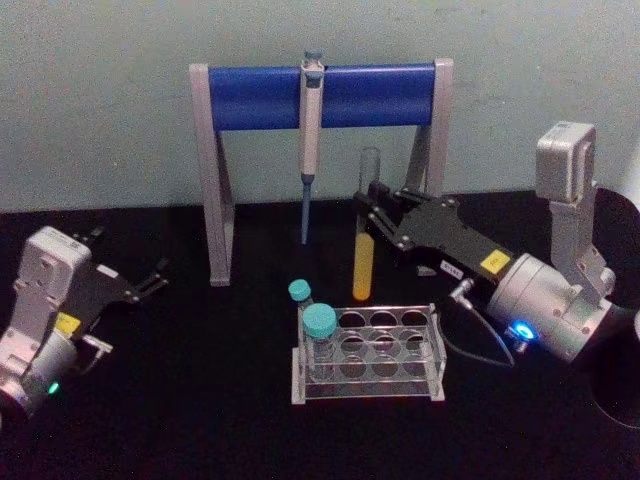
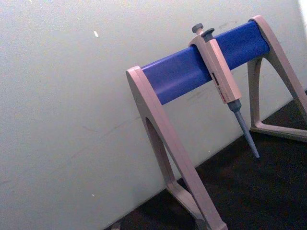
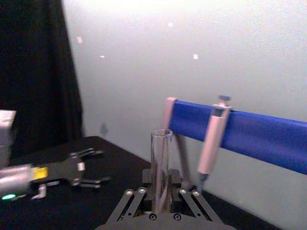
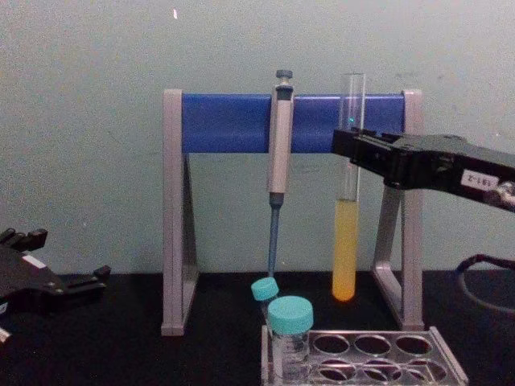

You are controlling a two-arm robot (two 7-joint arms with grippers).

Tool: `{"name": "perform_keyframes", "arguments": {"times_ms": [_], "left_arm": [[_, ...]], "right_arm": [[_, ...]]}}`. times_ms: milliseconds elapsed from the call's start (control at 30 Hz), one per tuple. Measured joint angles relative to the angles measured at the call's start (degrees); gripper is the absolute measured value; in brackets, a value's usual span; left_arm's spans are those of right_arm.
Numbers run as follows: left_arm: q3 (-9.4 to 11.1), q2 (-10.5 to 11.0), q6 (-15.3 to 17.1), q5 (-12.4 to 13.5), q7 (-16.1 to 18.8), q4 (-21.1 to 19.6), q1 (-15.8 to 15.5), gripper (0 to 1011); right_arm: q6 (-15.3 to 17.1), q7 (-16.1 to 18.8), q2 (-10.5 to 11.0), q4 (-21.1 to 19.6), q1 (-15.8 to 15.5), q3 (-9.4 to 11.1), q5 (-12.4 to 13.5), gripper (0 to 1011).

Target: Pick up the test tube from the test tube rack, shake it, then place it back into the test tube rack.

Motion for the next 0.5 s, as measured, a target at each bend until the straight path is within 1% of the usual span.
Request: {"name": "perform_keyframes", "arguments": {"times_ms": [67,167,333,500], "left_arm": [[0.0,0.0,0.0,0.0,0.0,0.0,0.0,1001],[0.0,0.0,0.0,0.0,0.0,0.0,0.0,1001],[0.0,0.0,0.0,0.0,0.0,0.0,0.0,1001],[0.0,0.0,0.0,0.0,0.0,0.0,0.0,1001]], "right_arm": [[0.0,-1.6,-0.7,0.6,0.3,0.3,-0.6,217],[0.4,-2.8,-1.0,1.1,0.3,0.9,-1.1,217],[0.6,-3.3,-0.9,1.2,-0.1,1.7,-1.6,217],[0.7,-3.7,-0.3,0.5,-1.0,2.9,-2.0,217]]}}
